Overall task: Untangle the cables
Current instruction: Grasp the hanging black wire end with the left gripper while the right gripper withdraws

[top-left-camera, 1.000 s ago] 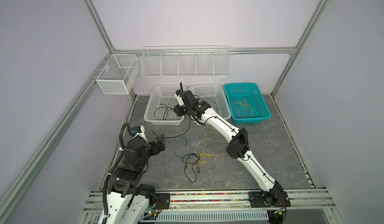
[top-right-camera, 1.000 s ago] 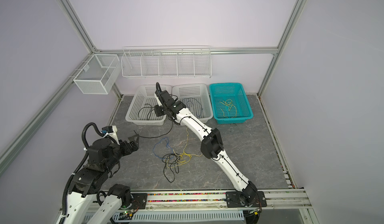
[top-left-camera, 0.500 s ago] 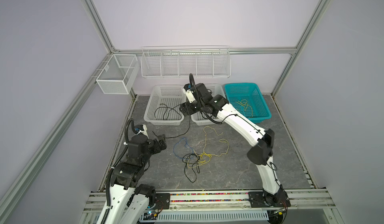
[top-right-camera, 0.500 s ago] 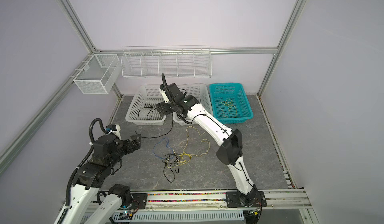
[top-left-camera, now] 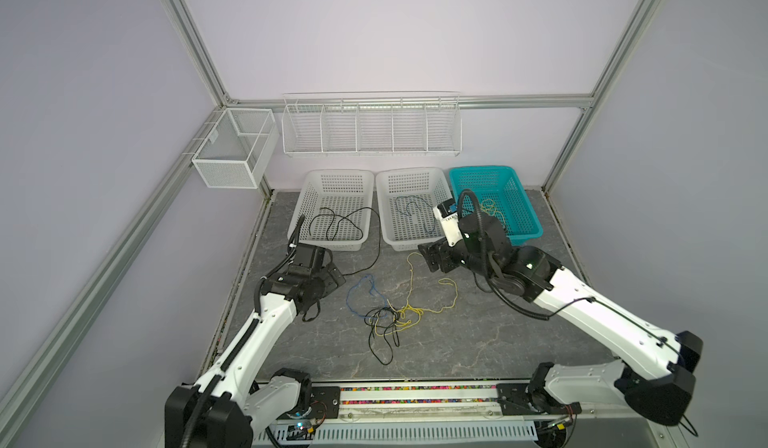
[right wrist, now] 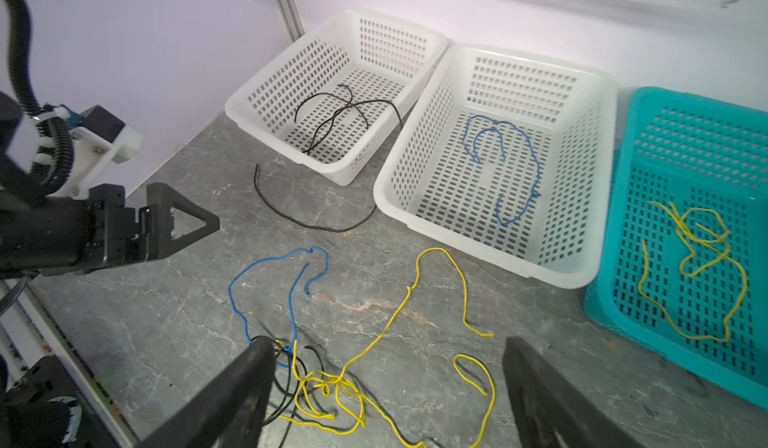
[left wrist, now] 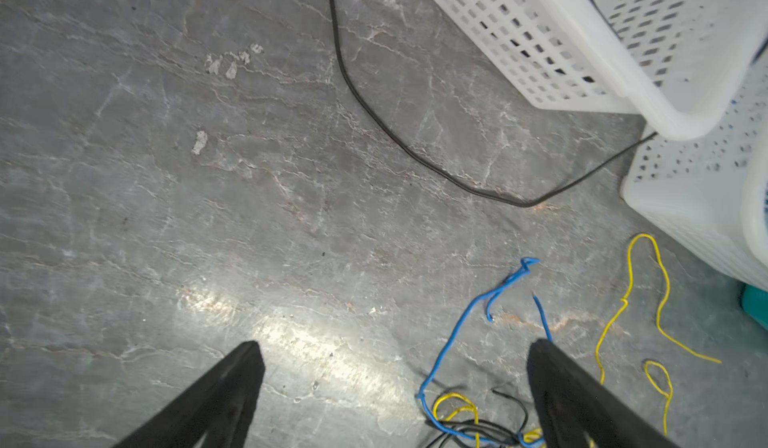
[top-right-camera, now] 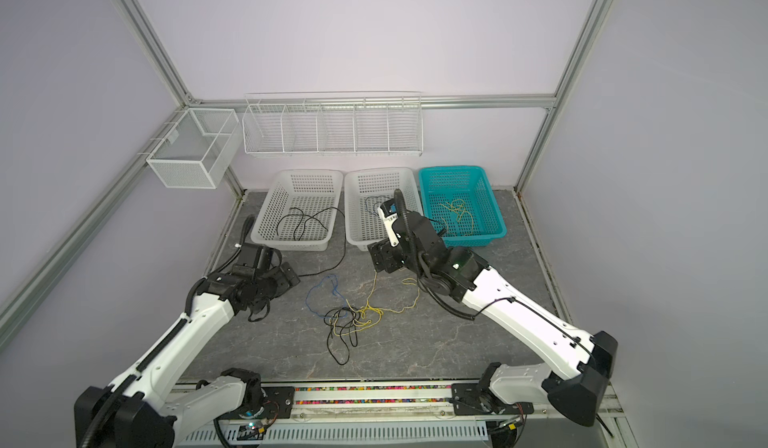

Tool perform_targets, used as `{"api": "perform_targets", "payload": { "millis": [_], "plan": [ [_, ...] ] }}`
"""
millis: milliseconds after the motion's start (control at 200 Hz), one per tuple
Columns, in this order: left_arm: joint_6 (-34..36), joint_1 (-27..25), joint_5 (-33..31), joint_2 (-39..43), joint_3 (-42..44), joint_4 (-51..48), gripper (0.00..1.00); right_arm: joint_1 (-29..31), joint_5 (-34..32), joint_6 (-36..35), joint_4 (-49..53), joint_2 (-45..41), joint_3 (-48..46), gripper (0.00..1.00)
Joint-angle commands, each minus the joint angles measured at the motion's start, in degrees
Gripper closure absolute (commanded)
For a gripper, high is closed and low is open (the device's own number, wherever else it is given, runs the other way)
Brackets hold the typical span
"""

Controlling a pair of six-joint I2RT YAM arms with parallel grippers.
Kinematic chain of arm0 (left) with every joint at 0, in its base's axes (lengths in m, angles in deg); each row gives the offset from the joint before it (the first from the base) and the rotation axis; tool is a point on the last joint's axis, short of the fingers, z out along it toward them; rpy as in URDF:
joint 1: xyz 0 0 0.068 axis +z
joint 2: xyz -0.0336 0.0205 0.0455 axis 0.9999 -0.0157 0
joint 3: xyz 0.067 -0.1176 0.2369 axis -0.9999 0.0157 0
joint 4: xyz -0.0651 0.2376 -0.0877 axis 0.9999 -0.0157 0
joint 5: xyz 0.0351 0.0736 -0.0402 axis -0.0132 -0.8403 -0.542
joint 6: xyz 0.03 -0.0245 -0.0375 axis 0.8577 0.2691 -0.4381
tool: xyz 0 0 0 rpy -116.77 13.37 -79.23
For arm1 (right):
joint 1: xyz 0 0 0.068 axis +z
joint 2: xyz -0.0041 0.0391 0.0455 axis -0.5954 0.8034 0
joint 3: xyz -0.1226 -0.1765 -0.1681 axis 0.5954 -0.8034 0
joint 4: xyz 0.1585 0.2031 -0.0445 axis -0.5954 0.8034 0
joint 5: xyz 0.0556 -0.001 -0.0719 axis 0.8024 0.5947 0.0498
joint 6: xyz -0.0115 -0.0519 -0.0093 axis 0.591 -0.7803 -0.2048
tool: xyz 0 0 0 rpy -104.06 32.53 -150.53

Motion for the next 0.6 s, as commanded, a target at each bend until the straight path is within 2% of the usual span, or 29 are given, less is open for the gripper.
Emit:
{"api": "perform_targets", "payload": {
  "millis": [0, 170, 260, 400, 530, 595],
  "plan": [
    [-5.58, -0.07, -3.28, -3.57, -2.66, 1.75, 0.01, -0.04, -4.01, -0.48, -4.22, -6.67, -6.19, 0.12],
    [-9.76, 0.23, -4.37, -12.92, -7.03, 1.66, 0.09, -0.12, -5.47, -1.91, -8.58, -17.48, -16.45, 0.12],
    [-11.84, 0.71, -4.18, -18.27, -10.23, 0.62, 0.13, -0.05, -3.58, -0.35, -11.04, -21.26, -19.32, 0.12],
    [-12.08, 1.18, -3.13, -26.38, -14.74, 0.0, 0.2, -0.09, -2.37, 0.52, -15.77, -24.62, -25.0, 0.12],
    [-13.21, 1.38, -3.68, -29.01, -15.14, 1.84, 0.31, -0.12, -1.53, 0.8, -19.0, -25.29, -28.89, 0.12],
    [-13.74, 1.47, -4.63, -29.6, -14.97, 2.48, 0.34, -0.07, -1.44, 0.8, -19.98, -25.13, -30.36, 0.12]
  ]
}}
